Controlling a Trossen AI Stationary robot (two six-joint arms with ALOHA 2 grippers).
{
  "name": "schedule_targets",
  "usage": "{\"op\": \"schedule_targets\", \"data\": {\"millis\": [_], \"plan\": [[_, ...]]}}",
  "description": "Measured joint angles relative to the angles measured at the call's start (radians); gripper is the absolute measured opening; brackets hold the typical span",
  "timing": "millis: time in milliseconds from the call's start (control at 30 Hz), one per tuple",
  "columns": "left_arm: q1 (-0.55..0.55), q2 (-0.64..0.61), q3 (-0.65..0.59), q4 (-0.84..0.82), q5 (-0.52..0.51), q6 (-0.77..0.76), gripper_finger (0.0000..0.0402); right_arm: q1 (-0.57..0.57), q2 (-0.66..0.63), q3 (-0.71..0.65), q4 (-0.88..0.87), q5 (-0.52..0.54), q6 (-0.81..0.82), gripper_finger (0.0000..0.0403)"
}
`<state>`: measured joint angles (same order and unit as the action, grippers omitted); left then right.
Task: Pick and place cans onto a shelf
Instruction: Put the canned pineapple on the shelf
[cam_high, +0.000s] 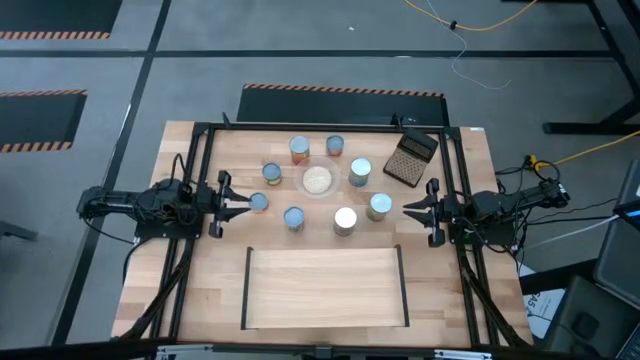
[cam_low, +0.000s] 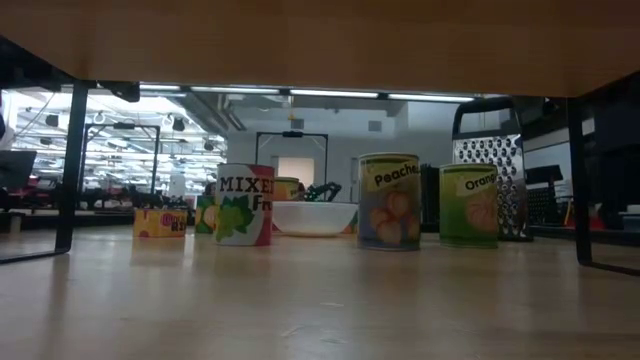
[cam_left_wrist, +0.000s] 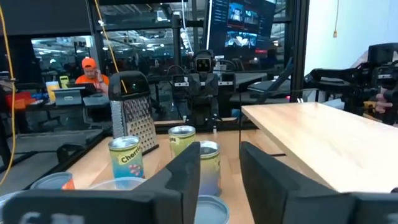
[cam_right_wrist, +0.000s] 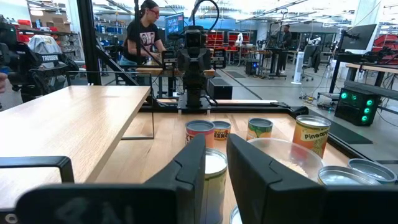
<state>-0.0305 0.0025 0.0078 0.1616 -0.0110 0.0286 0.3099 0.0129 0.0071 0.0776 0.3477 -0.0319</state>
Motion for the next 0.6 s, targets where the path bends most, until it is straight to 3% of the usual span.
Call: {"op": "schedule_targets", "data": {"millis": [267, 433, 600], "plan": [[0.0, 0.0, 0.0, 0.026, -0.008, 0.0, 0.0131, 0.0, 0.0, 0.0, 0.0, 0.0, 0.0, 0.0071], [0.0, 0.006, 0.0, 0.095, -0.091, 0.001, 0.0129, 0.0, 0.0, 0.0, 0.0, 0.0, -0.003, 0.0071], [0.0, 0.03, 0.0, 0.18, -0.103, 0.001, 0.0129, 0.0, 0.0, 0.0, 0.0, 0.0, -0.003, 0.0071]]}}
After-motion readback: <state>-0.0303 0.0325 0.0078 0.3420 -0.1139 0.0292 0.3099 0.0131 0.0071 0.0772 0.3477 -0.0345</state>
